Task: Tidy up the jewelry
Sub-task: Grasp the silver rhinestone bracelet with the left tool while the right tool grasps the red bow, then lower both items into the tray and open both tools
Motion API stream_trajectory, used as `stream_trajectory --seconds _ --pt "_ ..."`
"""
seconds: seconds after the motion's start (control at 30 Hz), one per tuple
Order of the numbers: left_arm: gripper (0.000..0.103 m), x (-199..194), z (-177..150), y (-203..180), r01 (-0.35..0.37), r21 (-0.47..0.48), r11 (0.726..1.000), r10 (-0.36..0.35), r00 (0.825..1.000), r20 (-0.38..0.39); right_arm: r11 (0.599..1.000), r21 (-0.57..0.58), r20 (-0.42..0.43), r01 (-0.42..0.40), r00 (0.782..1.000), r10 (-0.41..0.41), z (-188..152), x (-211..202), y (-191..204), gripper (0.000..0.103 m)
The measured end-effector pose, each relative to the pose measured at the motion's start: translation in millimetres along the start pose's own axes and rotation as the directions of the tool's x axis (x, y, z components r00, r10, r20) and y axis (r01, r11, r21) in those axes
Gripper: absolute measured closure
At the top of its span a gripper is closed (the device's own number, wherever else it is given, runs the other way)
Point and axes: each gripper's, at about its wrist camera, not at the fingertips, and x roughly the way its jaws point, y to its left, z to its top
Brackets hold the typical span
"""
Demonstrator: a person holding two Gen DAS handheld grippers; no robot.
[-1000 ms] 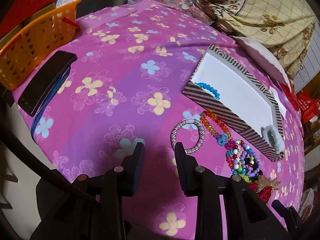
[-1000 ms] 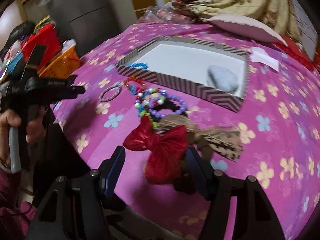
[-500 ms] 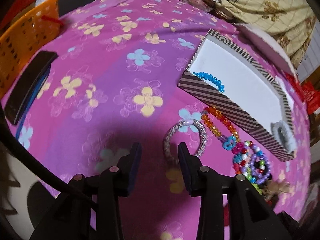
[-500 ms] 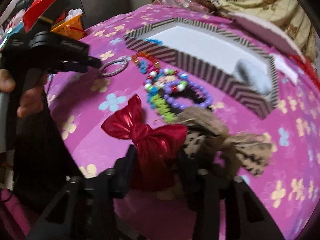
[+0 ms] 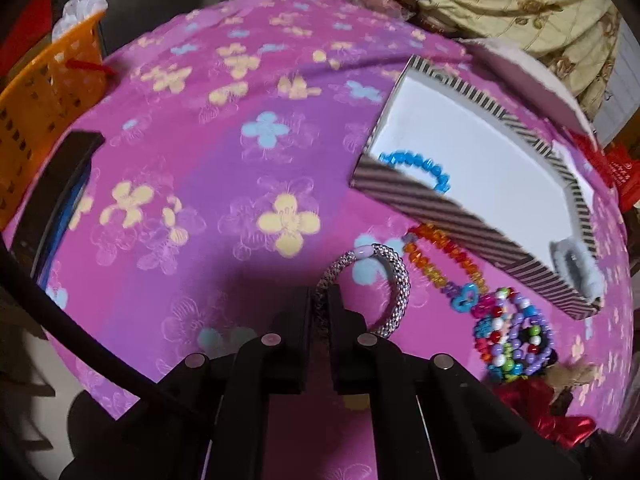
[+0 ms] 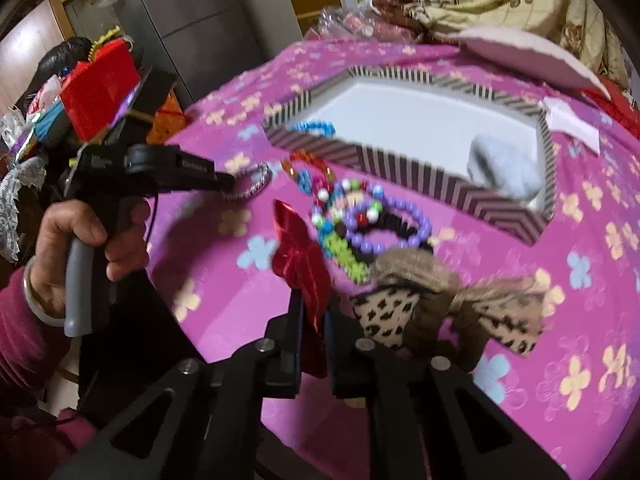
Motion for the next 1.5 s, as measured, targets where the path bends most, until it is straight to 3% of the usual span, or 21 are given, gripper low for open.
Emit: stream_trajectory --seconds 0.3,0.63,0.87,1.1,1.5 --pt "0.085 -39 19 -12 0.040 0.050 0.998 -0.044 0.995 0.085 1.000 0.026 0.093 -0.006 0.996 0.003 32 -27 -14 0.096" --pt "0.085 -45 57 -49 0.024 0.098 0.995 -0.036 0.991 0.125 0.991 0.105 0.175 0.081 0.980 -0.099 96 -35 -72 0.096" --pt "0.085 -16 90 -69 -0.016 0.111 0.994 0.005 0.995 0.096 0.974 0.206 0.149 0.095 0.981 -0.127 132 -6 -128 0.096" --pt "0.085 23 117 -83 -0.056 0.109 0.992 0.050 0.997 0.057 0.942 0.325 0.081 0.087 0.990 -0.120 143 40 -180 0.096" --pt "0.085 72 123 -82 -0.114 0.099 0.989 0.115 0.993 -0.012 0.911 0.301 -0.048 0.281 0.959 -0.279 134 65 -198 0.096"
